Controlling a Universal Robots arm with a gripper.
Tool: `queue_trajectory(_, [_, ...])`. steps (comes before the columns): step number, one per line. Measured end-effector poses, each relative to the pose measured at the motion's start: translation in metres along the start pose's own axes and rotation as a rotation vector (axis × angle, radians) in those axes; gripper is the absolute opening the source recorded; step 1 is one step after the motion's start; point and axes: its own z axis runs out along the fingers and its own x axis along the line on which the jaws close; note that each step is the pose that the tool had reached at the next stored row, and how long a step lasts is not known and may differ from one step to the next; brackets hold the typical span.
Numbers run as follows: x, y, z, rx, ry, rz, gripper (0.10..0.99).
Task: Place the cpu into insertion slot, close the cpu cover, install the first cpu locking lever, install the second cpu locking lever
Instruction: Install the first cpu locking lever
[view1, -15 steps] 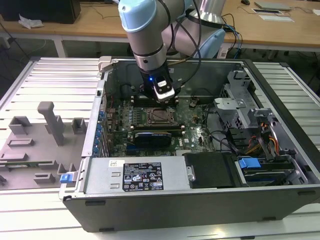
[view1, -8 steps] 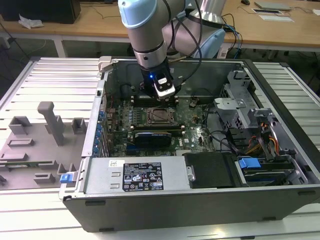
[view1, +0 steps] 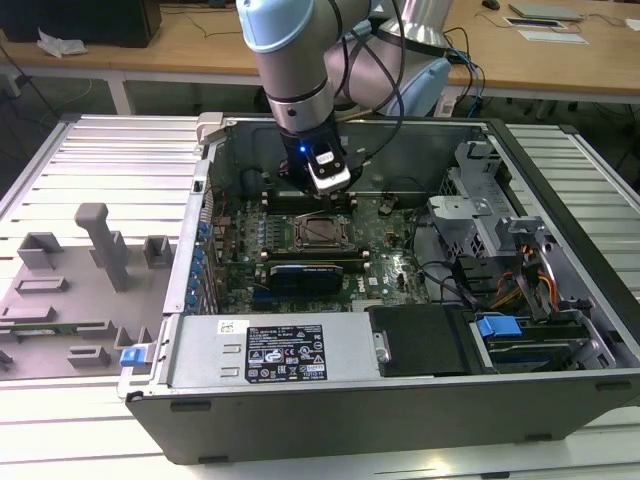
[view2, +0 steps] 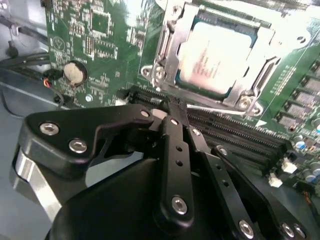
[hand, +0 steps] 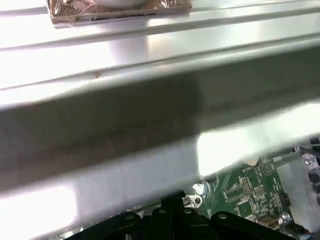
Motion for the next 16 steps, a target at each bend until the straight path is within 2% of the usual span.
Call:
queue_trajectory(5, [0.0009,0.0015,0.0016,0.001,-0.0002,-0.001,0.106])
queue_trajectory(10, [0.0023,0.0003,0.0073,0.003,0.0007,-0.004,0.106])
queue_trajectory(16, [0.0024,-0.0020,0.0101,0.004,0.0035,-0.007,0.106])
